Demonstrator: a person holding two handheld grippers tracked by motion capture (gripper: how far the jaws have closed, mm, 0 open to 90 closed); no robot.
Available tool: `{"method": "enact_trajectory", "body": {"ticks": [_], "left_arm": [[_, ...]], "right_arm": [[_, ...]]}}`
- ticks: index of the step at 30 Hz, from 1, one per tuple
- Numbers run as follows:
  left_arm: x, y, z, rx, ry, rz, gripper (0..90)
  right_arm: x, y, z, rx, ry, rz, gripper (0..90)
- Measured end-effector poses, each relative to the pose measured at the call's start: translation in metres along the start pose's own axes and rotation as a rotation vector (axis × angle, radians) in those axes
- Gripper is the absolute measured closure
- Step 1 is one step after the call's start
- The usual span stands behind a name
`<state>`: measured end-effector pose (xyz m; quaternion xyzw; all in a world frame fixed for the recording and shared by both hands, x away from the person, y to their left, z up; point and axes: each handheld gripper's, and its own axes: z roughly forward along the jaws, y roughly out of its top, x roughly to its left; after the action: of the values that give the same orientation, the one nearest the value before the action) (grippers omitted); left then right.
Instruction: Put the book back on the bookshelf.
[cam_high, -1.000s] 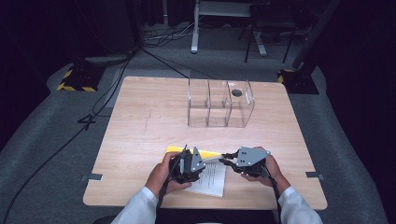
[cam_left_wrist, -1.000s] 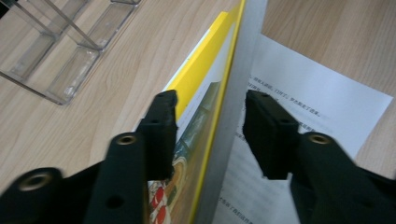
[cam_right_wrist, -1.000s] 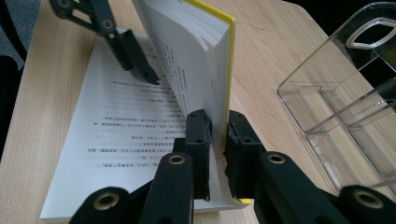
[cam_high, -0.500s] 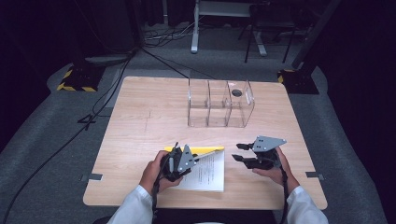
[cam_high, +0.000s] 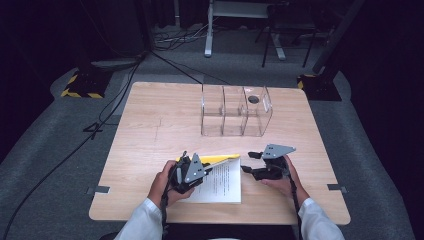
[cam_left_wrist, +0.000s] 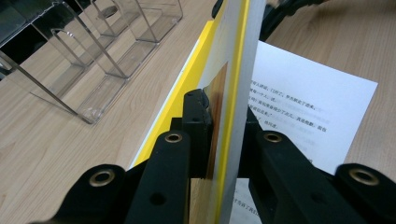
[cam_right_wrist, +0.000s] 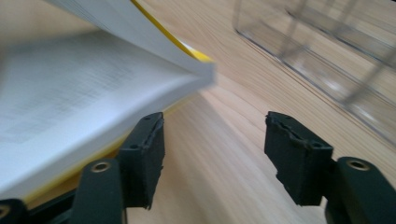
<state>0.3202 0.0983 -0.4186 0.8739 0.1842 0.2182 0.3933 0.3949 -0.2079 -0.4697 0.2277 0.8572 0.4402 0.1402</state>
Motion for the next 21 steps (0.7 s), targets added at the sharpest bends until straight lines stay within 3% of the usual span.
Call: {"method": "enact_trajectory", "body": {"ticks": [1,2,4,6,10,12,16,17,21], "left_arm": [[-0.001,0.000,0.000,0.002,0.003,0.006,81.2],[-0.001,0.001,0.000,0.003,0.002,0.006,81.2],[-0.002,0.001,0.001,0.000,0.001,0.008,81.1],[-0.003,0.001,0.002,-0.005,-0.007,0.015,81.1],[0.000,0.001,-0.001,-0.050,-0.021,-0.010,80.9],[0.003,0.001,-0.004,-0.079,-0.050,-0.038,80.6],[0.005,-0.001,-0.007,-0.122,-0.104,-0.081,79.1],[0.005,-0.001,-0.008,-0.127,-0.102,-0.086,79.1],[0.005,-0.005,-0.013,-0.137,-0.094,-0.097,78.7]], "right_arm": [[-0.001,-0.001,0.003,0.042,-0.029,-0.013,38.3],[-0.002,-0.003,0.005,0.053,-0.021,-0.007,38.1],[-0.004,-0.006,0.008,0.048,0.000,0.018,35.9],[-0.002,-0.005,0.011,0.035,0.023,0.009,33.4],[0.002,0.001,0.003,-0.049,-0.002,-0.005,34.7],[0.002,0.004,-0.004,-0.103,0.008,0.014,35.2],[0.006,0.017,-0.018,-0.175,-0.011,-0.010,35.9],[0.008,0.025,-0.021,-0.207,0.005,-0.013,35.9],[0.014,0.038,-0.021,-0.231,-0.003,-0.035,36.3]]}}
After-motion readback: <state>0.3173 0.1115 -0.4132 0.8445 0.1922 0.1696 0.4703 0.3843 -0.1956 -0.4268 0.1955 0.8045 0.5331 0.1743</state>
